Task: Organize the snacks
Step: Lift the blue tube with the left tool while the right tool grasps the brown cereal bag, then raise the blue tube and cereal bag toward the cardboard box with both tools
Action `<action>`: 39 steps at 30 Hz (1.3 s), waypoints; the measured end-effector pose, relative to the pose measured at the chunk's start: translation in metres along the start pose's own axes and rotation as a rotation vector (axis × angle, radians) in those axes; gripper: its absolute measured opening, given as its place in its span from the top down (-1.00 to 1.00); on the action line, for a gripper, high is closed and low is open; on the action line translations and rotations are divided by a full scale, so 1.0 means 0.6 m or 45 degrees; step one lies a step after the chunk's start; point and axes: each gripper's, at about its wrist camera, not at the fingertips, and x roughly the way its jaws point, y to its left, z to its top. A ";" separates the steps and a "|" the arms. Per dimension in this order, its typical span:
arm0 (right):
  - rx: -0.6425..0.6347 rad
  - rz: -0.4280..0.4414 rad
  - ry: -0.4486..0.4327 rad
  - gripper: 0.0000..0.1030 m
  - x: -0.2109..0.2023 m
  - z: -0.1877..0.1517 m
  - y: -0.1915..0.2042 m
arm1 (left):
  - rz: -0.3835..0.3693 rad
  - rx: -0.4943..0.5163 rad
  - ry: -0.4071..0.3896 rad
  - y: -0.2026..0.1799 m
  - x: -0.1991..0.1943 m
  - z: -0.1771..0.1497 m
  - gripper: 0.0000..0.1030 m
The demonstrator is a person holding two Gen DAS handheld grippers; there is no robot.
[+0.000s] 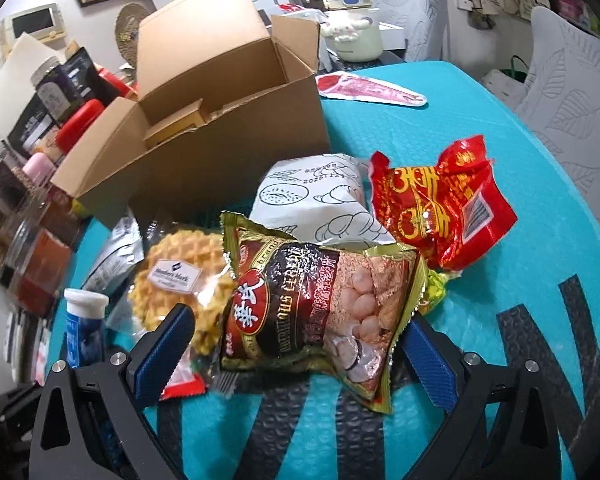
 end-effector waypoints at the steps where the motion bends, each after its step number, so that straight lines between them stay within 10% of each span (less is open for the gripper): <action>1: -0.006 -0.017 0.003 -0.63 0.002 0.000 -0.001 | 0.002 -0.002 0.007 0.002 0.004 -0.001 0.46; 10: -0.066 0.009 0.019 -0.15 -0.019 -0.028 -0.010 | -0.006 0.014 0.014 -0.001 0.003 -0.013 0.46; 34: -0.352 -0.035 0.145 -0.42 -0.065 -0.126 0.017 | 0.044 0.142 -0.008 -0.044 0.020 -0.038 0.46; 39: -0.386 -0.055 0.109 -0.19 -0.066 -0.129 0.023 | -0.009 0.103 0.003 -0.031 0.011 -0.039 0.46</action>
